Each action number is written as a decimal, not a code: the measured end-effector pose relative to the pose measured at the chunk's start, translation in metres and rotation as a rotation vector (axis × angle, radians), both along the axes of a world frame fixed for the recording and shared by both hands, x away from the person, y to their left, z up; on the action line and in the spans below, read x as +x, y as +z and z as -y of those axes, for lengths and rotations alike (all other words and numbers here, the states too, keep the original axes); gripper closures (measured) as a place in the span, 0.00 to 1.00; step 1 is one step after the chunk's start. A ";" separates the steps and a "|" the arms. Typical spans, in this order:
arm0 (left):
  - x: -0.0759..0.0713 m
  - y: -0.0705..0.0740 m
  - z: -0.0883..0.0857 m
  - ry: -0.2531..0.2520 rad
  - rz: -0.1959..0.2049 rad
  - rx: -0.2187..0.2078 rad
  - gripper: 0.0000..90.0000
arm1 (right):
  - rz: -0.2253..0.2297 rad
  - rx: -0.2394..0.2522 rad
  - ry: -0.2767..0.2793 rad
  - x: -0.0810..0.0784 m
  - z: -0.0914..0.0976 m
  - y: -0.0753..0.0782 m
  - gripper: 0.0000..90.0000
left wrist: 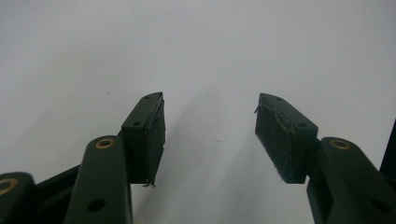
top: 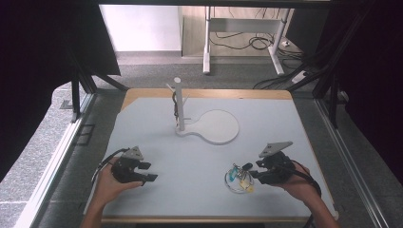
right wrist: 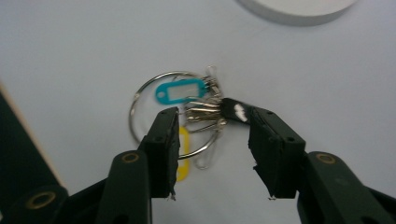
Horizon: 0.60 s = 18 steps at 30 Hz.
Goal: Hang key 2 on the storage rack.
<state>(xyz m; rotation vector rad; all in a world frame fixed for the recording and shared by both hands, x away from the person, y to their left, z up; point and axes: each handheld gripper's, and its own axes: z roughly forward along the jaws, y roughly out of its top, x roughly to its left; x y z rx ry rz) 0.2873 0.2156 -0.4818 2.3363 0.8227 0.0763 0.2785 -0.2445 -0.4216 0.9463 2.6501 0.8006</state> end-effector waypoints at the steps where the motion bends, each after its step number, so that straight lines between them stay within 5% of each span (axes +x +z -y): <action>1: -0.001 0.000 0.000 -0.002 -0.004 0.009 0.47 | -0.014 -0.003 0.014 0.000 -0.002 -0.002 0.62; 11: -0.003 -0.006 -0.005 0.022 -0.034 -0.018 0.47 | -0.146 -0.118 0.189 -0.003 -0.041 -0.026 0.68; 18: -0.003 -0.008 -0.003 0.011 -0.042 -0.013 0.47 | -0.196 -0.200 0.254 0.004 -0.062 -0.037 0.72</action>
